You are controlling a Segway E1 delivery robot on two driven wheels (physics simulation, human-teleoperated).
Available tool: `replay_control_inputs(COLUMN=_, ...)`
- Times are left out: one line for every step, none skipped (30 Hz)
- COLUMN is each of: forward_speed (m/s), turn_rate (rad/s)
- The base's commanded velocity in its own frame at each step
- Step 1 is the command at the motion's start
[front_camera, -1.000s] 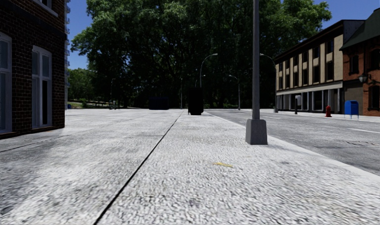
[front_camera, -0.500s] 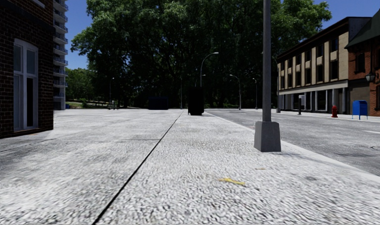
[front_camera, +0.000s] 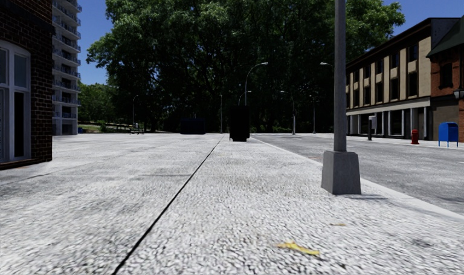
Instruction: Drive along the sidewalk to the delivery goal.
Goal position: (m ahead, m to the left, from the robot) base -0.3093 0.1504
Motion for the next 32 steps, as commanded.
replay_control_inputs(forward_speed=0.22, turn_rate=0.0)
replay_control_inputs(forward_speed=0.22, turn_rate=0.0)
replay_control_inputs(forward_speed=0.0, turn_rate=0.0)
replay_control_inputs(forward_speed=0.0, turn_rate=0.0)
replay_control_inputs(forward_speed=0.0, turn_rate=0.0)
replay_control_inputs(forward_speed=0.0, turn_rate=0.0)
replay_control_inputs(forward_speed=0.0, turn_rate=0.0)
replay_control_inputs(forward_speed=0.0, turn_rate=0.0)
replay_control_inputs(forward_speed=0.0, turn_rate=0.0)
replay_control_inputs(forward_speed=0.0, turn_rate=0.0)
replay_control_inputs(forward_speed=0.0, turn_rate=0.0)
replay_control_inputs(forward_speed=0.0, turn_rate=0.0)
replay_control_inputs(forward_speed=0.0, turn_rate=0.0)
replay_control_inputs(forward_speed=0.0, turn_rate=0.0)
replay_control_inputs(forward_speed=0.0, turn_rate=0.0)
replay_control_inputs(forward_speed=0.0, turn_rate=0.0)
replay_control_inputs(forward_speed=0.0, turn_rate=0.0)
replay_control_inputs(forward_speed=0.0, turn_rate=0.0)
replay_control_inputs(forward_speed=0.0, turn_rate=0.0)
replay_control_inputs(forward_speed=0.0, turn_rate=0.0)
replay_control_inputs(forward_speed=0.0, turn_rate=0.0)
replay_control_inputs(forward_speed=0.0, turn_rate=0.0)
replay_control_inputs(forward_speed=0.0, turn_rate=0.0)
replay_control_inputs(forward_speed=0.0, turn_rate=0.0)
replay_control_inputs(forward_speed=0.0, turn_rate=0.0)
replay_control_inputs(forward_speed=0.0, turn_rate=0.0)
replay_control_inputs(forward_speed=0.0, turn_rate=0.0)
replay_control_inputs(forward_speed=0.0, turn_rate=0.0)
replay_control_inputs(forward_speed=0.0, turn_rate=0.0)
replay_control_inputs(forward_speed=0.0, turn_rate=0.0)
replay_control_inputs(forward_speed=0.0, turn_rate=0.0)
replay_control_inputs(forward_speed=0.0, turn_rate=0.0)
